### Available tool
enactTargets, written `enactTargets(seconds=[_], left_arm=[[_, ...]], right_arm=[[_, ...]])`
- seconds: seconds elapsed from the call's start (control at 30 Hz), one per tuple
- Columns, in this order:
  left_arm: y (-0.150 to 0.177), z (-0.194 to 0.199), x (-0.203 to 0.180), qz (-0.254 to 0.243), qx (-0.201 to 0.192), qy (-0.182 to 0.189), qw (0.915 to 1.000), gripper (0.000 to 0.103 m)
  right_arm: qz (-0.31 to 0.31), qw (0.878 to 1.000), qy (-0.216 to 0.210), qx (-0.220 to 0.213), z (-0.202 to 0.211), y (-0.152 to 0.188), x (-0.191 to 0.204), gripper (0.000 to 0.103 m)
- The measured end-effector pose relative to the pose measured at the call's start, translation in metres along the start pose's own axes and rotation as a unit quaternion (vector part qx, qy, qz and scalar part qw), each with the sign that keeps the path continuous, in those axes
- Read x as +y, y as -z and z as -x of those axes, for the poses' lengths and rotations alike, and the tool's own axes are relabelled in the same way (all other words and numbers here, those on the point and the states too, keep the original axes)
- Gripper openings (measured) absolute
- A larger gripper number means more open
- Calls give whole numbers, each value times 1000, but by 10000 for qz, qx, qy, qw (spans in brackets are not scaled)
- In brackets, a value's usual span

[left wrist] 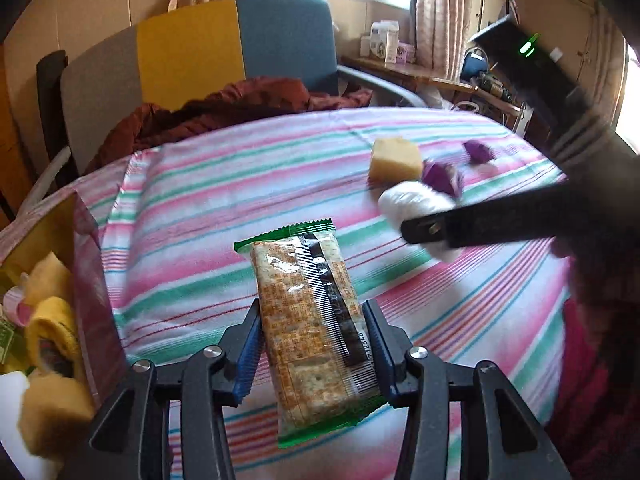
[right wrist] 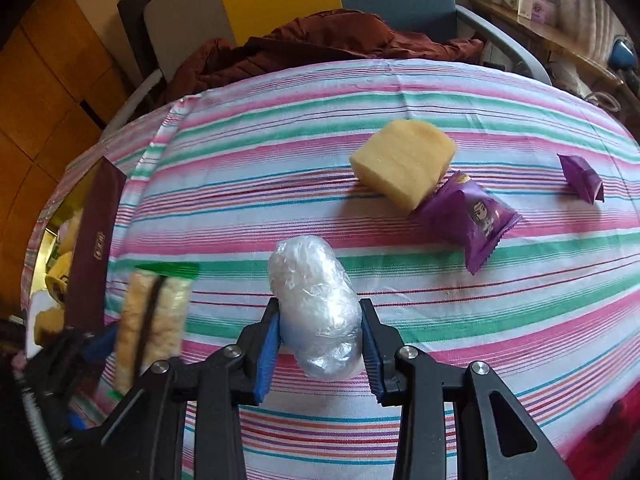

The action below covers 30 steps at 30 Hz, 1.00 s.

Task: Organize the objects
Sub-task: 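Carry both items to the gold tray and open both tools to release them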

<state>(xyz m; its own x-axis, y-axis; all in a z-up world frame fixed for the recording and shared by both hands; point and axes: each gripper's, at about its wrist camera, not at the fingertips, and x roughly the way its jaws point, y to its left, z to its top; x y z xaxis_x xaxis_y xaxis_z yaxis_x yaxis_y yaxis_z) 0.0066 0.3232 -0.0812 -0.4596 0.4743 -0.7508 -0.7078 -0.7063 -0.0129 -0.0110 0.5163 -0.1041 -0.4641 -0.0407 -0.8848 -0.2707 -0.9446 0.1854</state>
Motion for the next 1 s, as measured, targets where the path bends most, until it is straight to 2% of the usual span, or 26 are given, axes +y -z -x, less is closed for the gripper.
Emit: enactTargets(seconds=[0.2, 0.4, 0.73, 1.0], left_arm=[[-4, 36, -5, -76, -249, -71, 9996, 48], [-5, 66, 2, 13, -422, -143, 9990, 48], [1, 110, 31, 283, -731, -433, 9960, 48], [12, 124, 58, 600, -765, -508, 9940, 48]], right_arm=[[164, 9998, 60, 13, 0, 1, 6, 37], [251, 9996, -58, -119, 3, 2, 13, 38], [528, 9978, -297, -285, 7, 9, 42, 38], [501, 9973, -468, -280, 12, 19, 60, 38]])
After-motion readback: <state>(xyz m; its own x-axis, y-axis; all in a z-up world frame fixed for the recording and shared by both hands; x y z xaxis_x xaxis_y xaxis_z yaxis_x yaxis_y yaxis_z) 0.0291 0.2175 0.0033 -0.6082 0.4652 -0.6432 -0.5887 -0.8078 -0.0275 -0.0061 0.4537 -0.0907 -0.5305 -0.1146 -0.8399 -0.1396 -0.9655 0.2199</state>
